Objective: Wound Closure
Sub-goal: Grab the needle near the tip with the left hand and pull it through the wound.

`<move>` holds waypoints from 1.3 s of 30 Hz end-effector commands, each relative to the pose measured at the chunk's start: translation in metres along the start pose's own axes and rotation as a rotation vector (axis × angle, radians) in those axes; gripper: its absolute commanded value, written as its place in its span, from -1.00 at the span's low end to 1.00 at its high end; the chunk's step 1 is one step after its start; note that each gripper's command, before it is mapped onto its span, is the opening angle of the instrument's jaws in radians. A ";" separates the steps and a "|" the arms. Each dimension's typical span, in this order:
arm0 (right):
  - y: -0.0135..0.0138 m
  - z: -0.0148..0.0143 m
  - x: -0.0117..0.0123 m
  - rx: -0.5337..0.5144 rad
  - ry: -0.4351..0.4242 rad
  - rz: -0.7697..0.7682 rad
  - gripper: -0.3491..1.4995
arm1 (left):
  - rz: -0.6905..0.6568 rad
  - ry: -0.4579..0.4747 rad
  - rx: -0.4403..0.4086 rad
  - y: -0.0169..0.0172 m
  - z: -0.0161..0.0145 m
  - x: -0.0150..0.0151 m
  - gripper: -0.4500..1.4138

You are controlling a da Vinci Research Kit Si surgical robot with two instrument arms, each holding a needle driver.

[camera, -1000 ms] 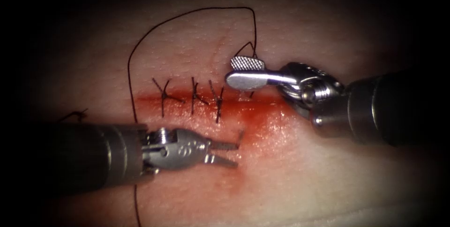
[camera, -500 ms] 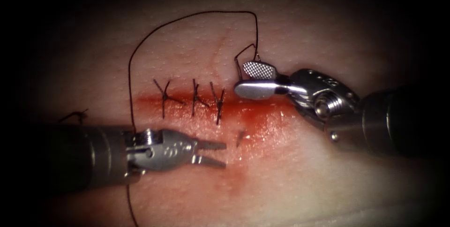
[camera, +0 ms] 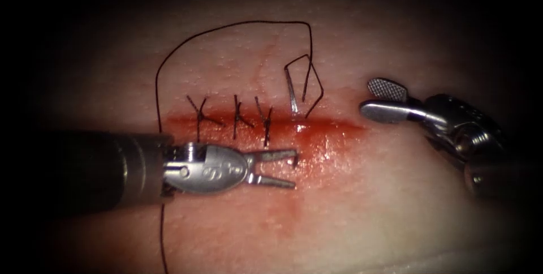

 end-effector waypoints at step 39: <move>0.0017 0.0012 -0.0072 0.025 -0.046 0.088 -0.80 | -0.910 0.042 -0.374 -0.0011 0.0005 0.0035 -1.00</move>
